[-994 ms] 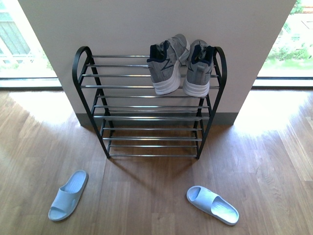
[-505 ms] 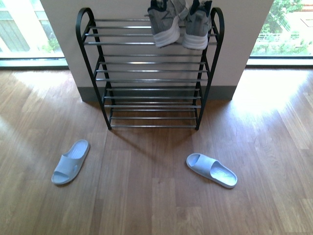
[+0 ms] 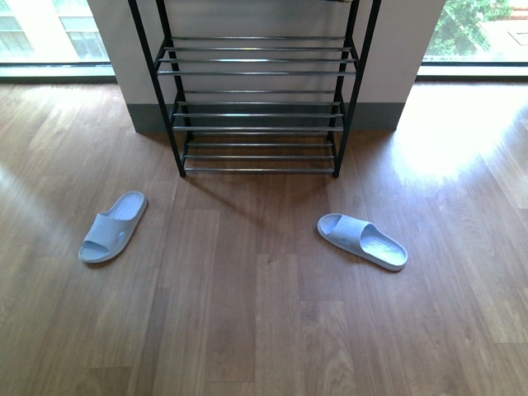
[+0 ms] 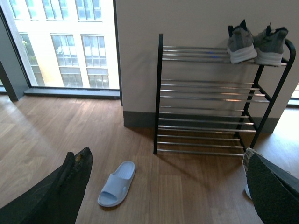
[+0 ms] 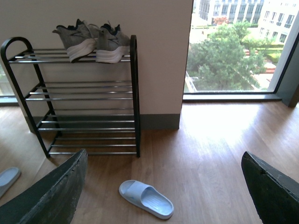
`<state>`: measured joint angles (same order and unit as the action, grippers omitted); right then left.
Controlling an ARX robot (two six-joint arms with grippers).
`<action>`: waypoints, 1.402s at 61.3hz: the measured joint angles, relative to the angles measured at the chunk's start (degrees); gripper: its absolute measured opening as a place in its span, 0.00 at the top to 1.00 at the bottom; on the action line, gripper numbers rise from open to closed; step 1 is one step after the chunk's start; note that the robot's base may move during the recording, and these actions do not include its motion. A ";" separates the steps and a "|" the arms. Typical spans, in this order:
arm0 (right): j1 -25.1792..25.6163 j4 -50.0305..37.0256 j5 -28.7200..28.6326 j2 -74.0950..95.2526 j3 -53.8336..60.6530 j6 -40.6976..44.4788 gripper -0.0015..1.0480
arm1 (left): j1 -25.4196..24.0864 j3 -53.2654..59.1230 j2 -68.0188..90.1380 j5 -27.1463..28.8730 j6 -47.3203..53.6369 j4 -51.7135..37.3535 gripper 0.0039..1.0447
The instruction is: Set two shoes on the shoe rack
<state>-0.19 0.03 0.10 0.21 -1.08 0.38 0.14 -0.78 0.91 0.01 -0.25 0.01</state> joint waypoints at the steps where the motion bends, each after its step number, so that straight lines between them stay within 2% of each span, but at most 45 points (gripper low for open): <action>1: 0.00 0.00 0.00 0.00 0.00 0.00 0.09 | 0.00 0.00 0.00 0.00 0.00 0.00 0.09; 86: 0.00 0.00 -0.11 0.02 0.00 0.00 0.09 | 0.00 0.00 0.00 0.00 0.00 0.00 0.09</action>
<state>-0.19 0.03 -0.01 0.23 -1.08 0.38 0.14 -0.78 0.91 0.01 -0.25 0.01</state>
